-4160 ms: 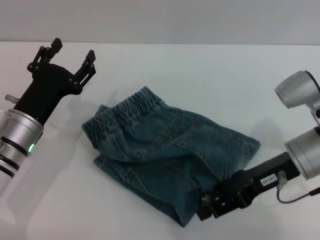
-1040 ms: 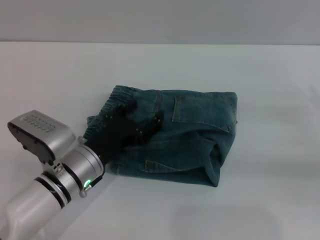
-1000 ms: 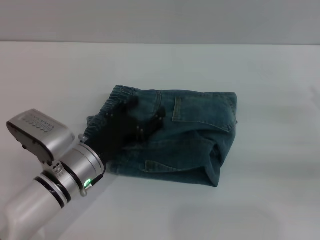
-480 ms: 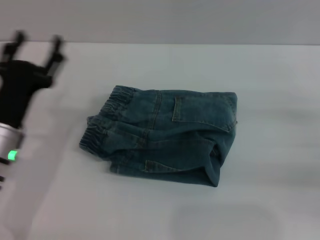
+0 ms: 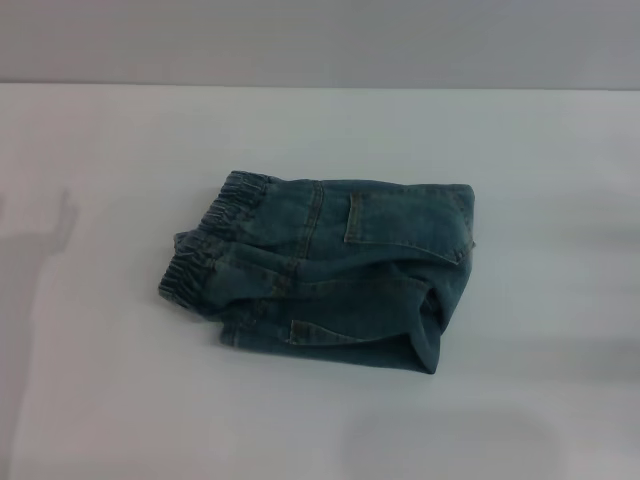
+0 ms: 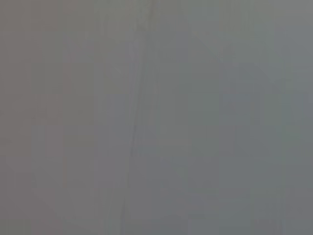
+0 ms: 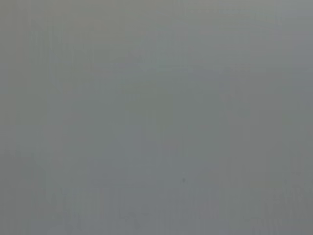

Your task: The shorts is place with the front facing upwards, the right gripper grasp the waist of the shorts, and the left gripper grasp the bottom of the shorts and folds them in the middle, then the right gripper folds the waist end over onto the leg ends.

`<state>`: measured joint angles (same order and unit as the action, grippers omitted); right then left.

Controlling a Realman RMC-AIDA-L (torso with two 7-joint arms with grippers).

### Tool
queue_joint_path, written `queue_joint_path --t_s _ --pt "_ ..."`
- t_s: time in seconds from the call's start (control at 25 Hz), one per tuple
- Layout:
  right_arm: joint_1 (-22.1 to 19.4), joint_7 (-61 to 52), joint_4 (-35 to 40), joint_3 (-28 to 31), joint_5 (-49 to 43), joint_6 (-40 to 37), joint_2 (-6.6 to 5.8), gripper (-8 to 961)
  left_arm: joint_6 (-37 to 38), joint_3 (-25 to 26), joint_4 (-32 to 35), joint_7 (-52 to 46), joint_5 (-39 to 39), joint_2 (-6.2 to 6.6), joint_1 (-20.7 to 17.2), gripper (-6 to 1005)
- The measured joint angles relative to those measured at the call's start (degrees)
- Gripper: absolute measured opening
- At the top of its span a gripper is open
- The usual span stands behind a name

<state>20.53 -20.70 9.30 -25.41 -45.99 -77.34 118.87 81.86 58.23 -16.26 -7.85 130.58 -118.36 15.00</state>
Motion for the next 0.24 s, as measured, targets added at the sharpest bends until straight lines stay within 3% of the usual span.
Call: queue_joint_path --t_s 0.24 --pt "0.8 0.0 -0.1 0.0 0.1 0.0 0.06 634 -0.1 0.2 0.0 -0.1 0.0 -0.01 -0.2 811"
